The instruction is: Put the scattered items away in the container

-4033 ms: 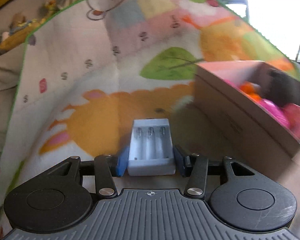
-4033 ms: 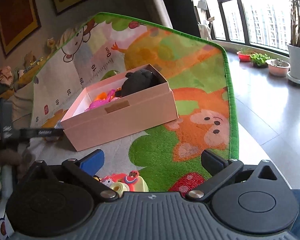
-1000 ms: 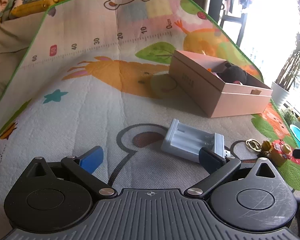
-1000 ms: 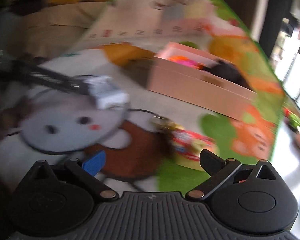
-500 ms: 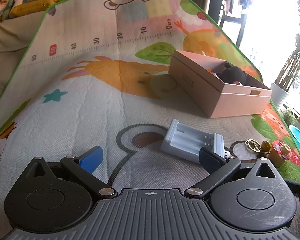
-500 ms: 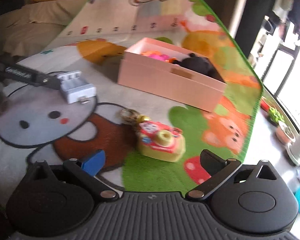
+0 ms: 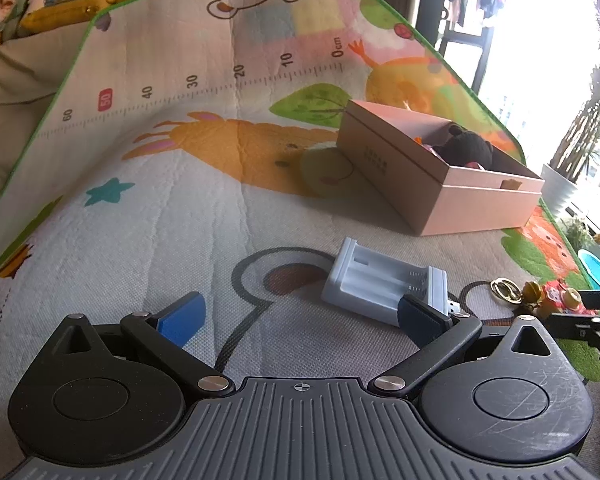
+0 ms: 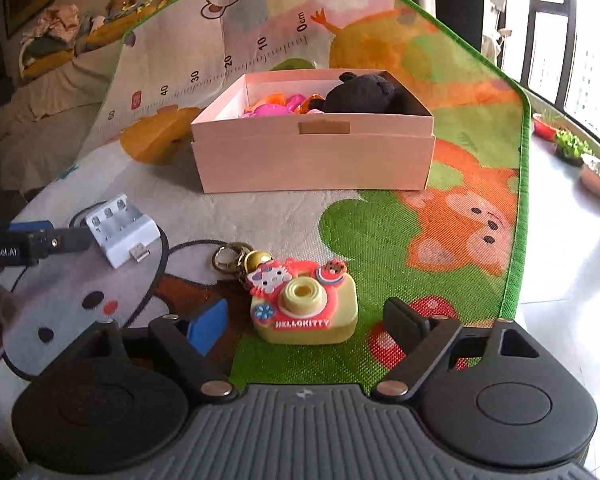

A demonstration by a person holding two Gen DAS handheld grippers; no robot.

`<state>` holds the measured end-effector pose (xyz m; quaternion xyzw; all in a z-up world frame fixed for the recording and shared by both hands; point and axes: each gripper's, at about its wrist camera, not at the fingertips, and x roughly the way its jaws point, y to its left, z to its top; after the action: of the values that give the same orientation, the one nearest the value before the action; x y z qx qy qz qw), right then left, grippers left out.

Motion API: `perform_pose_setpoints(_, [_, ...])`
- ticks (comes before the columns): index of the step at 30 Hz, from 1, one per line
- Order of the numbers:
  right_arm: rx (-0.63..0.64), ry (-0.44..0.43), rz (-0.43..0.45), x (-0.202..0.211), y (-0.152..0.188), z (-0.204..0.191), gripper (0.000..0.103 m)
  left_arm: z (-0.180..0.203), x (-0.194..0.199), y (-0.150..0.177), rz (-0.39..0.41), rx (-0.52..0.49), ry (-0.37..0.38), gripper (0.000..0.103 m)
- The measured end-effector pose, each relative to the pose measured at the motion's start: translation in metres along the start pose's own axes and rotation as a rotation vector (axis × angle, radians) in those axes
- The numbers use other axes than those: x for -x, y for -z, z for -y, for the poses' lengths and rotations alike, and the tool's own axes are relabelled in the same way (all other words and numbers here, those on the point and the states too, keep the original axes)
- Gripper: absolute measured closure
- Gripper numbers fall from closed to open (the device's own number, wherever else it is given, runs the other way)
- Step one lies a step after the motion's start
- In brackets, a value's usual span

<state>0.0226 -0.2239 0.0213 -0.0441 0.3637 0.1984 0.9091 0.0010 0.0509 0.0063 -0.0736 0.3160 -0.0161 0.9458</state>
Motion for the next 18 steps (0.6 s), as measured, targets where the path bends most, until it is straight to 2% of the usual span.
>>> perform_pose_setpoints(2, [0.019, 0.001, -0.002, -0.001, -0.001, -0.003, 0.031, 0.000, 0.000, 0.000, 0.002, 0.004, 0.004, 0.000])
perform_pose_setpoints(4, [0.035, 0.017, 0.005, -0.001, -0.001, -0.006, 0.045, -0.001, 0.001, 0.000, 0.007, 0.016, 0.014, 0.000])
perform_pose_setpoints(6, [0.033, 0.025, 0.013, 0.000, 0.000, -0.005, 0.047, 0.001, 0.000, -0.001, 0.002, 0.001, 0.021, 0.000])
perform_pose_setpoints(9, [0.046, 0.028, 0.032, 0.001, 0.004, -0.006, 0.047, 0.019, -0.001, -0.001, -0.011, -0.138, 0.070, 0.000])
perform_pose_setpoints(11, [0.079, 0.052, 0.060, 0.002, 0.010, -0.011, 0.044, 0.037, -0.002, -0.001, -0.006, -0.230, 0.080, 0.000])
perform_pose_setpoints(12, [0.091, 0.072, 0.075, 0.003, 0.013, -0.014, 0.038, 0.045, -0.005, -0.002, -0.012, -0.261, 0.082, 0.000])
perform_pose_setpoints(14, [0.094, 0.095, 0.094, 0.004, 0.017, -0.014, 0.031, 0.056, -0.012, -0.004, -0.031, -0.292, 0.090, 0.000])
perform_pose_setpoints(18, [0.020, 0.074, 0.071, 0.002, 0.015, -0.001, 0.017, 0.070, -0.027, -0.007, -0.056, -0.345, 0.067, 0.000])
